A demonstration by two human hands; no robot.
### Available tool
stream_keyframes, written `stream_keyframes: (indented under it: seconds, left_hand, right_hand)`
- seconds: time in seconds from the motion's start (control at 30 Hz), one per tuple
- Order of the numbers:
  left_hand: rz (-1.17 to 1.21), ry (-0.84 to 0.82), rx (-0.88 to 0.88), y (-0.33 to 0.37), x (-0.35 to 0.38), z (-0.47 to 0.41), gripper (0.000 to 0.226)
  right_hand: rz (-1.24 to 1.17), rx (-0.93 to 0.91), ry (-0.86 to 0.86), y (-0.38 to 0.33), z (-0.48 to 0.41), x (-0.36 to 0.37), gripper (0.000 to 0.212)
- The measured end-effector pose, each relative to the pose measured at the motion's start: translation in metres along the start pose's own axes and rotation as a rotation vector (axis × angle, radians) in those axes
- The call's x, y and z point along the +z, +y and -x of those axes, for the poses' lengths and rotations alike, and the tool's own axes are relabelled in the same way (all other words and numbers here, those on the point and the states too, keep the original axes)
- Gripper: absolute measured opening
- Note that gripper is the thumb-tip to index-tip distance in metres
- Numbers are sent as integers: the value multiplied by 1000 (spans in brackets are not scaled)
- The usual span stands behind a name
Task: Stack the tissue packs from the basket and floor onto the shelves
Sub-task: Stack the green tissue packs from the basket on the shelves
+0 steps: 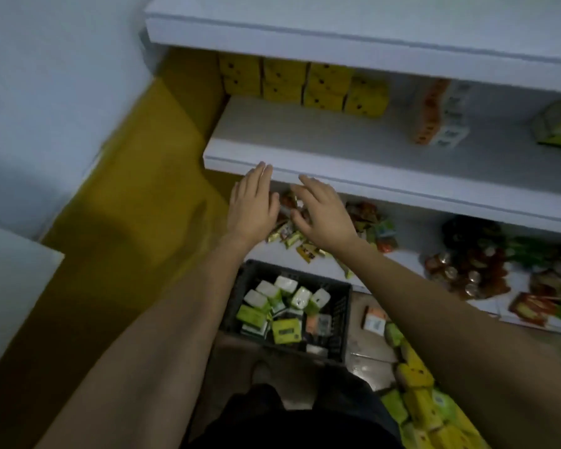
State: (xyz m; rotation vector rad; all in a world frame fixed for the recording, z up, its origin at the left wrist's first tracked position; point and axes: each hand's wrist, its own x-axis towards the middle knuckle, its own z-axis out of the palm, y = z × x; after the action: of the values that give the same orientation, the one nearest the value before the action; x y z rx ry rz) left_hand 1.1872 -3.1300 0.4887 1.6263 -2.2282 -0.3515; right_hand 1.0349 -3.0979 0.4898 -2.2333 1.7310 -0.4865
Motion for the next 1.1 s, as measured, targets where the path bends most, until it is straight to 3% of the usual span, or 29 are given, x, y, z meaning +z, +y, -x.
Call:
stream_keyframes:
  seconds: [0.27, 0.4, 0.6, 0.73, 0.9, 0.97, 1.1]
  left_hand:
    - [54, -300, -263, -66, 155, 104, 54]
    - [155, -469, -421, -92, 278, 163, 67]
    - [309, -606, -525, -125, 468, 175, 53]
    - [317, -608, -502, -148, 565, 148, 55]
    - [249, -540, -329, -174, 648, 129, 54]
    - [270, -516, -301, -178, 668, 126, 65]
    - [386, -426, -435, -174, 679, 114, 58]
  right_hand:
    - [-174, 314, -370, 74, 97, 172, 51]
    - [-183, 459, -536, 136, 143, 267, 50]
    - [-177, 552, -676, 250, 151, 414, 57]
    - [-215, 593, -626, 302, 129, 496, 55]
    - [-269, 579, -499, 334, 103, 573, 52]
    - [-270, 588, -435, 340, 97, 588, 53]
    - [-278, 600, -380, 341, 99, 590, 52]
